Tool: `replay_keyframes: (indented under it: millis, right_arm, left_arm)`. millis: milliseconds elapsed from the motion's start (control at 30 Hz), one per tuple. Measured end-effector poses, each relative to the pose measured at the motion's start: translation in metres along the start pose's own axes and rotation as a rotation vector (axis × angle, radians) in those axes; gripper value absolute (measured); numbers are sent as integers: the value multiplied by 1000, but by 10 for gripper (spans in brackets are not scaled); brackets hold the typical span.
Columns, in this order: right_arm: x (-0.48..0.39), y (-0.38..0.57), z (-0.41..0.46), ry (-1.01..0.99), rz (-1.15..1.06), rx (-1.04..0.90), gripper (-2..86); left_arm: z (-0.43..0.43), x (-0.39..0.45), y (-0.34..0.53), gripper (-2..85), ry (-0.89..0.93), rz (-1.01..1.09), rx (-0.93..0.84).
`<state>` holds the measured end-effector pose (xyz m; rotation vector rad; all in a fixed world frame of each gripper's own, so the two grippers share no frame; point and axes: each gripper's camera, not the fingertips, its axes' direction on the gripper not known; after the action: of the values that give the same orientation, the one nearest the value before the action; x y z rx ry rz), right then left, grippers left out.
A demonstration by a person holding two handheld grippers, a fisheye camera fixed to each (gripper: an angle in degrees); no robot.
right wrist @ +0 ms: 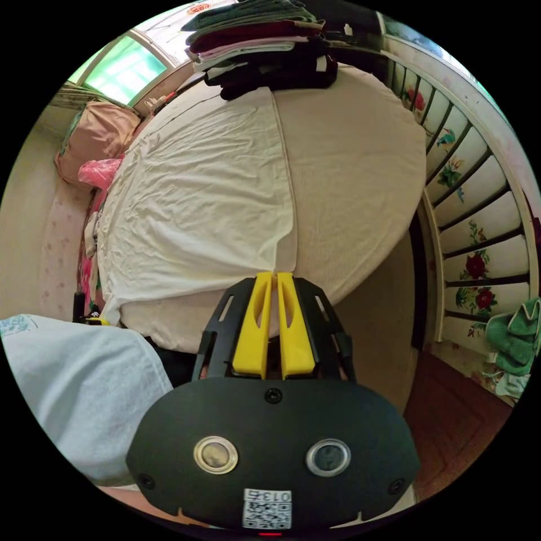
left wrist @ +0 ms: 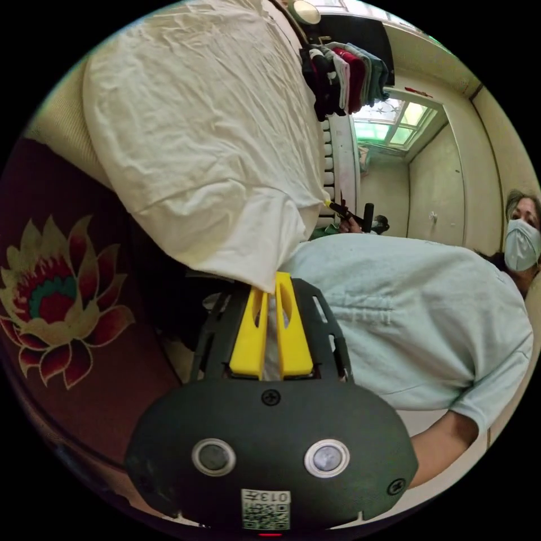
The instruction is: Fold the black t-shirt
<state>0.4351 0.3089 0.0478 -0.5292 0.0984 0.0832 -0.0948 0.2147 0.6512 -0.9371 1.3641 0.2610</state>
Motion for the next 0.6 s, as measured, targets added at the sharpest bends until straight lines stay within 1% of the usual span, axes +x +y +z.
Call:
replay_keyframes:
  millis: [67, 167, 200, 333, 467, 533, 600]
  right_arm:
    - [2, -1, -7, -3, -9, 25, 14]
    - [5, -4, -21, -47, -19, 85, 12]
    - [6, -6, -28, -57, -24, 113, 11]
    - [7, -21, -47, -85, -39, 200, 11]
    - [4, -49, -52, -70, -63, 210, 11]
    - [7, -75, -47, -79, -31, 190, 13]
    - [9, -96, -40, -87, 0, 167, 14]
  left_arm:
    - [-13, 8, 2, 17, 60, 34, 19]
    - [-41, 27, -4, 12, 162, 127, 94]
    - [-53, 35, -9, 10, 167, 159, 130]
    - [-86, 53, -41, 8, 97, 203, 197]
    - [-113, 73, -104, 8, 23, 253, 176]
    - [-121, 80, -136, 9, -1, 278, 152]
    - [-129, 78, -177, 12, -54, 238, 128]
